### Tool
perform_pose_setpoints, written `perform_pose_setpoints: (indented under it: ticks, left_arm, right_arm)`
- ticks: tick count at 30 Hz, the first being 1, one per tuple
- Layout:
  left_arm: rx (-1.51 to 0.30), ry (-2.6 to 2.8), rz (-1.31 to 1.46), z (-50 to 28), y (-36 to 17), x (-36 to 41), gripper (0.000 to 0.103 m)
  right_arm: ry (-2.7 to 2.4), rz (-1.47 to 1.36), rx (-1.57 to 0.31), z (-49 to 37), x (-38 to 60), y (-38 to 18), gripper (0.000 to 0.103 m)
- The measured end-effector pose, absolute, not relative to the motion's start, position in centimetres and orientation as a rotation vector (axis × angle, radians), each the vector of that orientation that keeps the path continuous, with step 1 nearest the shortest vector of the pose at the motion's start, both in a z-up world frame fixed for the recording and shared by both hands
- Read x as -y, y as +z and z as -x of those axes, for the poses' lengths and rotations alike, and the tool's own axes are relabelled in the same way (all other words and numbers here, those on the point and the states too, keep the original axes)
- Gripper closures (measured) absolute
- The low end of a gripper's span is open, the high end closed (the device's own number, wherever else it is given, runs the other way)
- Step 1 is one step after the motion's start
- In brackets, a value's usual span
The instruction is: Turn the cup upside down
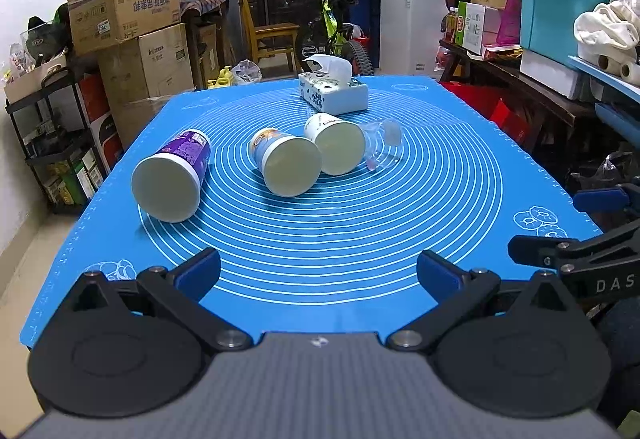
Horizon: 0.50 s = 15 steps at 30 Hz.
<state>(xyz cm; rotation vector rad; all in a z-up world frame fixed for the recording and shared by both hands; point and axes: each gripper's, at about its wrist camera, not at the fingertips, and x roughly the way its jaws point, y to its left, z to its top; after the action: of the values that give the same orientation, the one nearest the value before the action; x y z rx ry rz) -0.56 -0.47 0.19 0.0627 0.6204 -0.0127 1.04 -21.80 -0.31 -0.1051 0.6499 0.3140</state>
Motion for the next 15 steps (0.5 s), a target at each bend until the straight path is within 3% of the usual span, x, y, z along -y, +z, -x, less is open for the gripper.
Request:
perform_pose_setpoints:
  ticks: [15]
  left_arm:
    - [-0.627, -0.007, -0.062, 0.49, 0.05, 0.18, 0.000]
  right_arm:
    - [0.309, 0.105, -0.653, -1.06, 22.12, -0.08, 0.002]
